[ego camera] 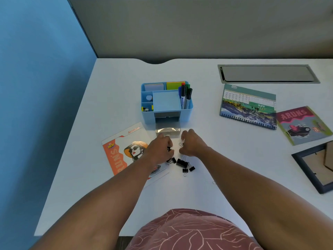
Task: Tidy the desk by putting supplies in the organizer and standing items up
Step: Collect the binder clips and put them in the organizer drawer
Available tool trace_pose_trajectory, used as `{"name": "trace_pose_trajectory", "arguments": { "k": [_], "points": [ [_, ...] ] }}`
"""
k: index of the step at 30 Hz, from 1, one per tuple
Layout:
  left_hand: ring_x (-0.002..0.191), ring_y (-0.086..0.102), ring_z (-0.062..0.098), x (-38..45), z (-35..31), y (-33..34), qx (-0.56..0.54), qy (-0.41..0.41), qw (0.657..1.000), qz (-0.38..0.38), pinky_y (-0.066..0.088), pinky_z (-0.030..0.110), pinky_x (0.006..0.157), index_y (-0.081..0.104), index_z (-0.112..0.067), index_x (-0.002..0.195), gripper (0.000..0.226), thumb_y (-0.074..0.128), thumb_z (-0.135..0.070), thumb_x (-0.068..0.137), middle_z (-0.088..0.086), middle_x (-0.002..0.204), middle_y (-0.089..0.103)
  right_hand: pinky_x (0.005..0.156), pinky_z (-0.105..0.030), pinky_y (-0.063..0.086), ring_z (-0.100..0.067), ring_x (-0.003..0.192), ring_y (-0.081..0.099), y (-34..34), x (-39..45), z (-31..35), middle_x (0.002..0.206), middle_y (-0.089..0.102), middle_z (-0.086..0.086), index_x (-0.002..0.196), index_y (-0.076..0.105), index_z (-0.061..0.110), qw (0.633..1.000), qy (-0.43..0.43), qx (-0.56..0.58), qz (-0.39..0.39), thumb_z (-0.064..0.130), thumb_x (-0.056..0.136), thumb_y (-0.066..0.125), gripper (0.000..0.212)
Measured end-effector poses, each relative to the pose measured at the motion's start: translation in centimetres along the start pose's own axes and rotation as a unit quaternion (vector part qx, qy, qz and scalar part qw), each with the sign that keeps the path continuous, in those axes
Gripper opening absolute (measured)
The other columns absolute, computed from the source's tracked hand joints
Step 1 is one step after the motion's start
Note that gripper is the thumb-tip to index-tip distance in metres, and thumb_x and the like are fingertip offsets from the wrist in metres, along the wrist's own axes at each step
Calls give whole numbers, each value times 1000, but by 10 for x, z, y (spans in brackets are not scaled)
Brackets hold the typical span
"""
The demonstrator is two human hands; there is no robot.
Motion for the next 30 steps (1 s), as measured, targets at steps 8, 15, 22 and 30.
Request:
{"name": "trace_pose_trajectory", "arguments": {
  "k": [8,15,22,30],
  "points": [
    [89,56,15,1,2,0,-20,-1,1000,11,48,28,80,65,-20,98,23,76,-34,83,-3,110,48,74,-25,42,-23,99,53,-1,2,-1,105,43,-7,112,59,5,1000,-12,-5,-1,13,86,60,27],
    [88,59,18,-2,1,-1,7,20,1000,-14,53,31,81,65,-21,102,18,68,-21,84,-2,102,55,85,-31,53,-23,101,53,4,2,-5,112,53,-9,117,59,7,999,0,-3,-35,13,82,66,36],
    [93,59,17,-2,6,1,26,42,998,-39,51,28,81,62,-20,111,17,53,-24,96,0,112,52,72,-25,42,-19,90,49,-1,1,-14,103,44,-4,107,63,10,997,29,44,-50,14,81,66,26],
    [98,54,12,-2,10,-4,-32,65,996,-59,41,22,84,66,-18,111,21,48,-21,101,0,123,56,63,-22,48,-17,80,59,-6,1,-19,92,64,-3,95,67,9,983,55,167,-55,13,74,70,22]
  ]
}}
Point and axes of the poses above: each hand's wrist, its own x-axis towards the middle knuckle, its own y-axis out of the palm, z = x × y, the point moved 4 cm from there along x, towards the middle knuckle
